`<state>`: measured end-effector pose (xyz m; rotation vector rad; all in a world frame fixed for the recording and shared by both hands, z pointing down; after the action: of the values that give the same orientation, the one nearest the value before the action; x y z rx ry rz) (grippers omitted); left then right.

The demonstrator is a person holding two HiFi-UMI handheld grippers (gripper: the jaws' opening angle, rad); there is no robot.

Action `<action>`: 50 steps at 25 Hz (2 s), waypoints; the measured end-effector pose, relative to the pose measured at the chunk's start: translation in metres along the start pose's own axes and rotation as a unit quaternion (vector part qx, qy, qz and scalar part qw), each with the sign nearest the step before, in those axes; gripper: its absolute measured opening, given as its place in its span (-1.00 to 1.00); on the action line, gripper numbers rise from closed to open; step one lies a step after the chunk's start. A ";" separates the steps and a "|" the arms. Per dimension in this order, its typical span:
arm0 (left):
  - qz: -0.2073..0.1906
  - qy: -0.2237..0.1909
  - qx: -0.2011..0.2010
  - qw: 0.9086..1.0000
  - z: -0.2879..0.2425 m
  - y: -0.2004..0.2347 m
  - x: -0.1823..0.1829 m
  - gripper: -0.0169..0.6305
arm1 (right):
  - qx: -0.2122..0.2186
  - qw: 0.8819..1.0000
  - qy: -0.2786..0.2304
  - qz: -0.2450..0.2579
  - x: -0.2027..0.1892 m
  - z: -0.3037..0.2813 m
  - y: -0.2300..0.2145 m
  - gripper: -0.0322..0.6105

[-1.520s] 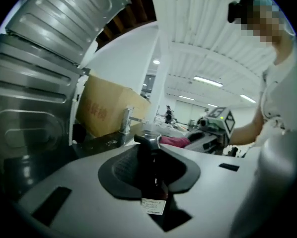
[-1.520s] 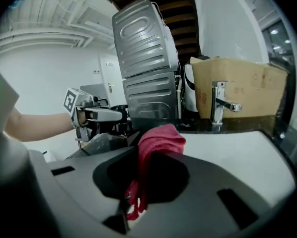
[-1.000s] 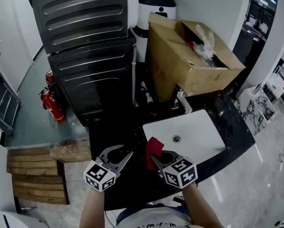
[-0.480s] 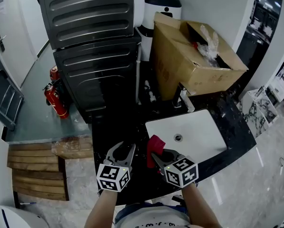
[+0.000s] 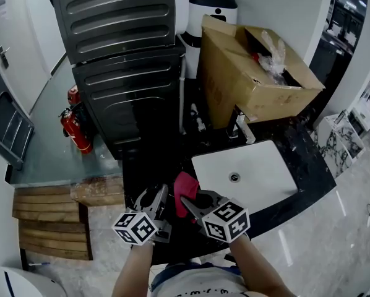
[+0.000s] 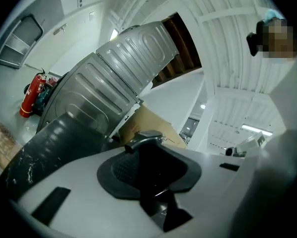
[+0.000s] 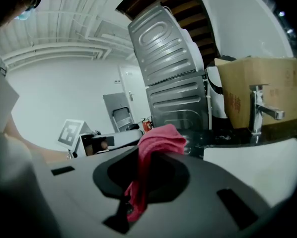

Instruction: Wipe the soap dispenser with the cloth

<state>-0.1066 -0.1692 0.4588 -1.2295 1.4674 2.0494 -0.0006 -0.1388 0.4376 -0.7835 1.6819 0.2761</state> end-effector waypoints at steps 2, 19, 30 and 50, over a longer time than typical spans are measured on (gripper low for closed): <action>-0.002 0.000 0.005 1.000 0.002 0.001 0.000 -0.62 | 0.002 1.000 0.020 0.022 -0.005 -0.009 0.004 -0.75; -0.001 0.012 0.013 1.000 0.005 0.006 0.002 -0.62 | -0.076 0.996 0.049 -0.002 -0.031 0.009 -0.027 -0.75; -0.019 0.023 0.021 0.999 0.004 0.002 0.000 -0.62 | -0.031 0.999 0.007 0.005 0.011 -0.038 -0.024 -0.75; -0.262 0.182 -0.239 0.917 -0.031 -0.033 -0.018 -0.62 | -0.153 0.985 0.046 -0.061 -0.044 0.053 -0.081 -0.75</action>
<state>-0.0593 -0.1794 0.4502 -2.0238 0.6286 1.9054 0.0947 -0.1539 0.4828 -1.1396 1.6898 0.4249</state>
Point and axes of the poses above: the fingertips, and each gripper's own axes: z backward along the fingers, y to its left, x out of its top, the point moved 3 cm from there along z, backward along the fingers, and after that the axes turned 6 degrees about -y, right-handed, at the moved point
